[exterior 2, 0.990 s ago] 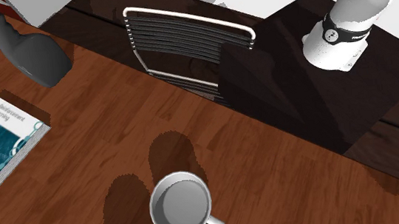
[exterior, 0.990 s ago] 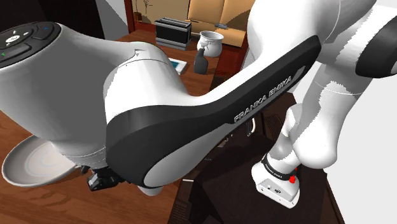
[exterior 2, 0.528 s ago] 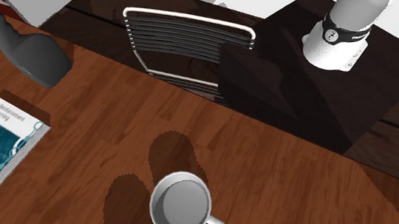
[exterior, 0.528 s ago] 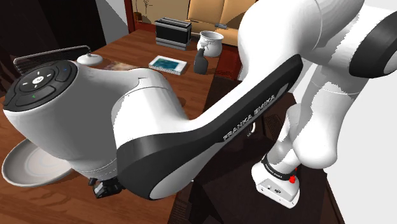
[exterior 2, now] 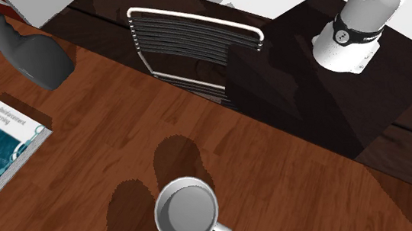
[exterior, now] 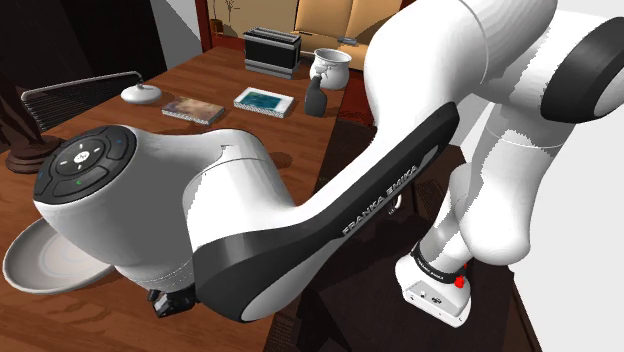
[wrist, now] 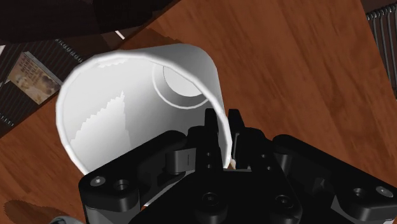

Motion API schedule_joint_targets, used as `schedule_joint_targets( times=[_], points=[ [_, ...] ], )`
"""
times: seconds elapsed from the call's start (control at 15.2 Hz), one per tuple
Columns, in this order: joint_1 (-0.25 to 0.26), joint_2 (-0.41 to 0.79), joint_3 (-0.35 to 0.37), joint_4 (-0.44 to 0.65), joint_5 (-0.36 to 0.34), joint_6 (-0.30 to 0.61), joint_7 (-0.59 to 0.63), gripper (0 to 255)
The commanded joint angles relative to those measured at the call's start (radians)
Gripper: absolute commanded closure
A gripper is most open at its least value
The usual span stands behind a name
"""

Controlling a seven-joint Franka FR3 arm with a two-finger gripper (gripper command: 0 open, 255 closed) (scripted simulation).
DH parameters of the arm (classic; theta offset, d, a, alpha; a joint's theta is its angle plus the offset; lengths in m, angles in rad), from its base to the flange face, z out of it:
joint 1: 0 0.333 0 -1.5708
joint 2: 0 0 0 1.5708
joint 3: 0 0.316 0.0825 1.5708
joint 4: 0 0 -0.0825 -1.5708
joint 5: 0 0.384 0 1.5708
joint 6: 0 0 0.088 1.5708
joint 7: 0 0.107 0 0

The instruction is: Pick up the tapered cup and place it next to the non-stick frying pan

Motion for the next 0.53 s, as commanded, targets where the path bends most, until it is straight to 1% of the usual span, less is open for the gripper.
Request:
schedule_joint_targets(
  times=[0.0, 0.2, 0.26, 0.46],
  points=[
    [0.0, 0.0, 0.0, -0.001, 0.0, 0.001, 0.0, 255],
    [0.0, 0.0, 0.0, -0.001, 0.0, 0.001, 0.0, 255],
    [0.0, 0.0, 0.0, -0.001, 0.0, 0.001, 0.0, 0],
    [0.0, 0.0, 0.0, -0.001, 0.0, 0.001, 0.0, 0]
  ],
)
